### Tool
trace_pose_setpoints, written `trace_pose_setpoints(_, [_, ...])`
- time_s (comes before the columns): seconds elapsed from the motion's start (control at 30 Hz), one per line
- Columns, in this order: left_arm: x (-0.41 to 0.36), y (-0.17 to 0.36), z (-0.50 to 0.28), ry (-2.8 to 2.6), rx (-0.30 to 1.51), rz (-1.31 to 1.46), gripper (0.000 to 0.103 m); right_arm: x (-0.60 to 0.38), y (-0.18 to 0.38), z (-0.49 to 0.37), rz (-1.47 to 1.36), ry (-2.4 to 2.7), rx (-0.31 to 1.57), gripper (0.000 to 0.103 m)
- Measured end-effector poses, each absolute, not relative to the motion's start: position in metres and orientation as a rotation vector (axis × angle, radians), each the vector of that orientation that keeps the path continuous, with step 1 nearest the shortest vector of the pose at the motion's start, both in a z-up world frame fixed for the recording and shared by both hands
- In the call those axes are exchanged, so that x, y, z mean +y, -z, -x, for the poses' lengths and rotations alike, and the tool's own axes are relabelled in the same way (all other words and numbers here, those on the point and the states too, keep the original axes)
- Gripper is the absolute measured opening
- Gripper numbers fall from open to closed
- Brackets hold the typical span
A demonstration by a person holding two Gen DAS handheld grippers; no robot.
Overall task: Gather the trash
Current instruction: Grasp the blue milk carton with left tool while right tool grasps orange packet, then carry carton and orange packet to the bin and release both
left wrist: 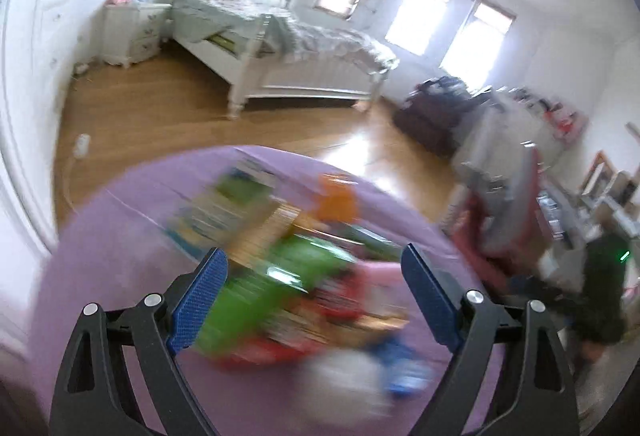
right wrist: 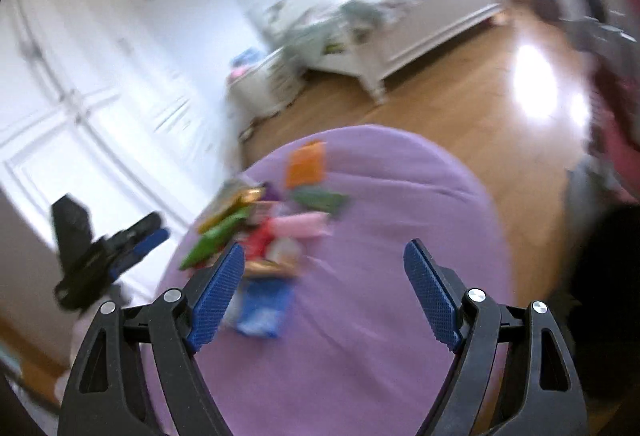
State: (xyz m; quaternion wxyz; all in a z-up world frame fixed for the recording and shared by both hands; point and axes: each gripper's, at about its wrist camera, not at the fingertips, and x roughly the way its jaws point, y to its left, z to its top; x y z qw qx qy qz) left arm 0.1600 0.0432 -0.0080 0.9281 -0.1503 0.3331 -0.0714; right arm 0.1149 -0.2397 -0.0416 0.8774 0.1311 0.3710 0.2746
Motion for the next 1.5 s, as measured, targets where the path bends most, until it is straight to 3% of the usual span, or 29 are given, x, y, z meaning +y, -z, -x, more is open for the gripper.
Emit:
trace_pose_setpoints(0.33, [0.063,0.043,-0.268,0.181,0.864,0.078,0.087,-0.101,0.061,-0.286,-0.072,-0.430,0.949,0.081])
trace_pose_setpoints(0.43, [0.062,0.055,-0.279,0.179,0.908,0.055,0.060,-0.069,0.079,-0.316,0.026,-0.384,0.997,0.081])
trace_pose_setpoints(0.63, [0.061,0.055,-0.274,0.174,0.898,0.059,0.052,-0.041,0.106,-0.334,0.151,-0.341,1.050,0.052])
trace_pose_setpoints(0.8, [0.073,0.034,-0.247,0.144,0.804,0.145,0.051,-0.065,0.096,-0.306,0.100,-0.379,0.989,0.040])
trace_pose_setpoints(1.0, [0.060,-0.021,-0.179,0.155,0.657,0.210,0.051,-0.129,0.049,-0.249,-0.147,-0.510,0.878,0.039])
trace_pose_setpoints(1.27, [-0.043,-0.053,-0.115,0.293,0.599,0.210,0.051,-0.229,0.009,-0.132,-0.394,-0.631,0.710,0.039])
trace_pose_setpoints(1.5, [-0.144,-0.037,-0.100,0.394,0.624,0.243,0.051,-0.350,0.021,-0.056,-0.557,-0.526,0.638,0.039])
